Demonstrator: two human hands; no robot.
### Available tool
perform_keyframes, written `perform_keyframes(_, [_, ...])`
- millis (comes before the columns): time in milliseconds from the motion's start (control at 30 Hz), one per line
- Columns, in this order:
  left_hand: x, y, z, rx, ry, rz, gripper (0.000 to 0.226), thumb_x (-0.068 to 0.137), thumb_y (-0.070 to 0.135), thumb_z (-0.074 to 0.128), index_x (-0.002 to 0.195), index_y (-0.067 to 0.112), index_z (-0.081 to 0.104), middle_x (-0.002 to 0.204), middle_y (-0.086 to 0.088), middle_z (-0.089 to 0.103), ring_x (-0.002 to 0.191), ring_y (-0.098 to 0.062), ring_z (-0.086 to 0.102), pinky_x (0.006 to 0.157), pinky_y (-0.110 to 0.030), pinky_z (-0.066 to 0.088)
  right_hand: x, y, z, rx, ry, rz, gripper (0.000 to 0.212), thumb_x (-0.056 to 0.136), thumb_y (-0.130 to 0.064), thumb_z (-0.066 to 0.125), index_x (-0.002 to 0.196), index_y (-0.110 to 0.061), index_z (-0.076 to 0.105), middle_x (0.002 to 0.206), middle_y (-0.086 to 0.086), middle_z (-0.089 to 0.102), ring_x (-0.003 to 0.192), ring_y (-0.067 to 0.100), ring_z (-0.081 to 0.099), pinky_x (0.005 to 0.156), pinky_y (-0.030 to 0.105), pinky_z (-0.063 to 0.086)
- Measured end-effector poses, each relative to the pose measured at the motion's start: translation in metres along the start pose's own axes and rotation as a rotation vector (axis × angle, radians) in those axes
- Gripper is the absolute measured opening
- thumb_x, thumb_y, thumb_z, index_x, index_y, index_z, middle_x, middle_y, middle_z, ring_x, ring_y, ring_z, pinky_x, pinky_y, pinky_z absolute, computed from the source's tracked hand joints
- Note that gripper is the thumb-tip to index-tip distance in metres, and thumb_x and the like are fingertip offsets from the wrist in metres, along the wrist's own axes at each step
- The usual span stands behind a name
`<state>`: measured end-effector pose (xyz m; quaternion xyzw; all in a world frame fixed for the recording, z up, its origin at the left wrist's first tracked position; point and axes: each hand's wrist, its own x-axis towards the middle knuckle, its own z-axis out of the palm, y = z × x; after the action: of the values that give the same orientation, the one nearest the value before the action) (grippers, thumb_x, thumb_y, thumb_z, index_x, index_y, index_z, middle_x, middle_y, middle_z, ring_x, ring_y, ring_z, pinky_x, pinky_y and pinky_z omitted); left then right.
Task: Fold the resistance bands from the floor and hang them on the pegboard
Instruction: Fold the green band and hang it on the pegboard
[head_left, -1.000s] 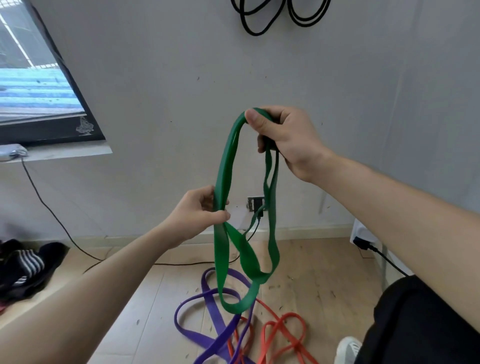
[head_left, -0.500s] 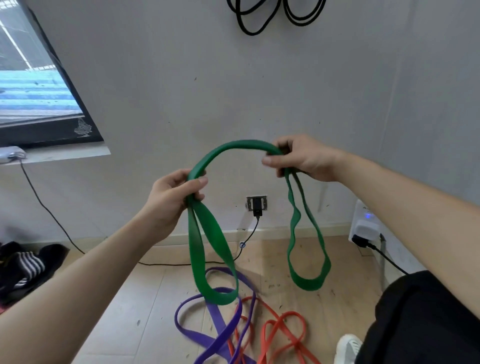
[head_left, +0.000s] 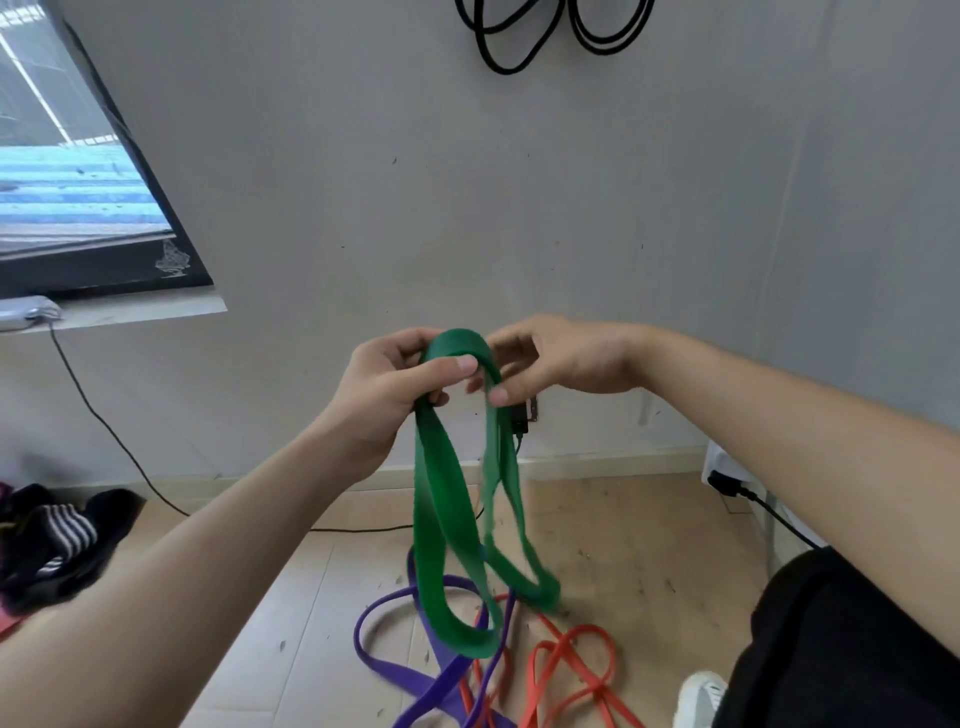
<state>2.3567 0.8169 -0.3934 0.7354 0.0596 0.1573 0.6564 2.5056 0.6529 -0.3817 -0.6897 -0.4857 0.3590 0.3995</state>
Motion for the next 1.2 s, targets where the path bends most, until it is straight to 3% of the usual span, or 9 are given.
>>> perform_keyframes(67, [-0.001, -0.001, 0.000, 0.005, 0.007, 0.003, 0.031, 0.082, 0.012, 0.076, 0.110, 0.001, 0.070, 0.069, 0.009, 0.068, 0.062, -0.004, 0.060, 0.071, -0.028, 0.046, 0.003, -0.007, 0.008, 0.068, 0.038, -0.091, 0.038, 0.087, -0.006, 0.072, 0.124, -0.005, 0.063, 0.123, 0.013, 0.068, 0.116, 0.021, 0.064, 0.098, 0.028, 0.051])
perform_keyframes(200, [0.000, 0.000, -0.009, 0.006, 0.013, 0.009, 0.038, 0.076, 0.020, 0.082, 0.110, 0.007, 0.073, 0.078, 0.004, 0.069, 0.071, -0.010, 0.061, 0.073, -0.026, 0.052, 0.007, -0.015, 0.015, 0.049, 0.182, -0.150, 0.029, 0.085, -0.013, 0.077, 0.108, 0.001, 0.067, 0.094, 0.009, 0.066, 0.087, 0.015, 0.062, 0.082, 0.025, 0.049])
perform_keyframes(333, [-0.001, -0.005, -0.019, 0.140, -0.050, 0.016, 0.047, 0.070, 0.020, 0.090, 0.111, 0.009, 0.069, 0.081, -0.001, 0.067, 0.077, -0.016, 0.063, 0.078, -0.029, 0.056, 0.004, -0.024, 0.010, 0.057, 0.283, -0.216, 0.023, 0.085, -0.010, 0.077, 0.105, -0.002, 0.072, 0.092, 0.007, 0.070, 0.086, 0.011, 0.065, 0.079, 0.020, 0.051])
perform_keyframes(533, [0.000, -0.021, -0.017, 0.276, -0.059, -0.015, 0.023, 0.087, 0.004, 0.077, 0.106, 0.007, 0.065, 0.084, -0.011, 0.056, 0.078, -0.023, 0.057, 0.082, -0.039, 0.054, 0.006, -0.027, 0.009, 0.196, 0.507, -0.286, 0.016, 0.084, -0.013, 0.077, 0.099, -0.008, 0.074, 0.090, 0.009, 0.065, 0.082, 0.020, 0.058, 0.080, 0.034, 0.052])
perform_keyframes(700, [-0.001, -0.028, -0.017, 0.360, -0.082, -0.059, 0.024, 0.088, 0.011, 0.077, 0.106, 0.011, 0.062, 0.084, -0.004, 0.058, 0.074, -0.011, 0.062, 0.071, -0.022, 0.053, 0.006, -0.026, -0.002, 0.406, 0.687, -0.305, 0.003, 0.087, -0.013, 0.073, 0.090, -0.014, 0.072, 0.077, -0.002, 0.061, 0.066, 0.011, 0.056, 0.074, 0.029, 0.051])
perform_keyframes(767, [0.000, -0.027, -0.016, 0.356, -0.081, -0.068, 0.026, 0.088, 0.015, 0.078, 0.107, 0.011, 0.062, 0.086, -0.004, 0.058, 0.076, -0.012, 0.064, 0.071, -0.024, 0.056, 0.006, -0.022, -0.005, 0.416, 0.714, -0.293, 0.002, 0.089, -0.014, 0.072, 0.091, -0.013, 0.071, 0.077, -0.002, 0.059, 0.066, 0.012, 0.056, 0.075, 0.032, 0.051])
perform_keyframes(967, [-0.003, -0.024, -0.026, 0.300, 0.051, -0.056, 0.025, 0.084, 0.020, 0.082, 0.105, 0.016, 0.069, 0.089, -0.005, 0.065, 0.085, -0.025, 0.067, 0.091, -0.049, 0.060, -0.004, -0.003, -0.021, 0.300, 0.568, -0.153, 0.020, 0.086, -0.011, 0.073, 0.104, -0.002, 0.069, 0.081, 0.001, 0.062, 0.073, 0.015, 0.060, 0.077, 0.031, 0.054])
perform_keyframes(1067, [-0.003, -0.015, -0.031, 0.180, 0.133, -0.047, 0.023, 0.084, 0.019, 0.080, 0.105, 0.015, 0.074, 0.087, -0.004, 0.069, 0.083, -0.021, 0.070, 0.092, -0.046, 0.060, -0.008, 0.012, -0.025, 0.186, 0.441, -0.063, 0.028, 0.084, -0.001, 0.073, 0.110, 0.005, 0.066, 0.081, 0.003, 0.065, 0.077, 0.017, 0.062, 0.080, 0.030, 0.054])
perform_keyframes(1200, [-0.003, -0.002, -0.033, 0.047, 0.111, -0.013, 0.029, 0.075, 0.021, 0.086, 0.101, 0.011, 0.076, 0.080, -0.002, 0.067, 0.080, -0.019, 0.065, 0.083, -0.038, 0.054, -0.008, 0.020, -0.018, -0.045, 0.197, 0.062, 0.023, 0.083, 0.000, 0.074, 0.104, -0.005, 0.067, 0.084, 0.002, 0.067, 0.081, 0.013, 0.066, 0.081, 0.030, 0.052])
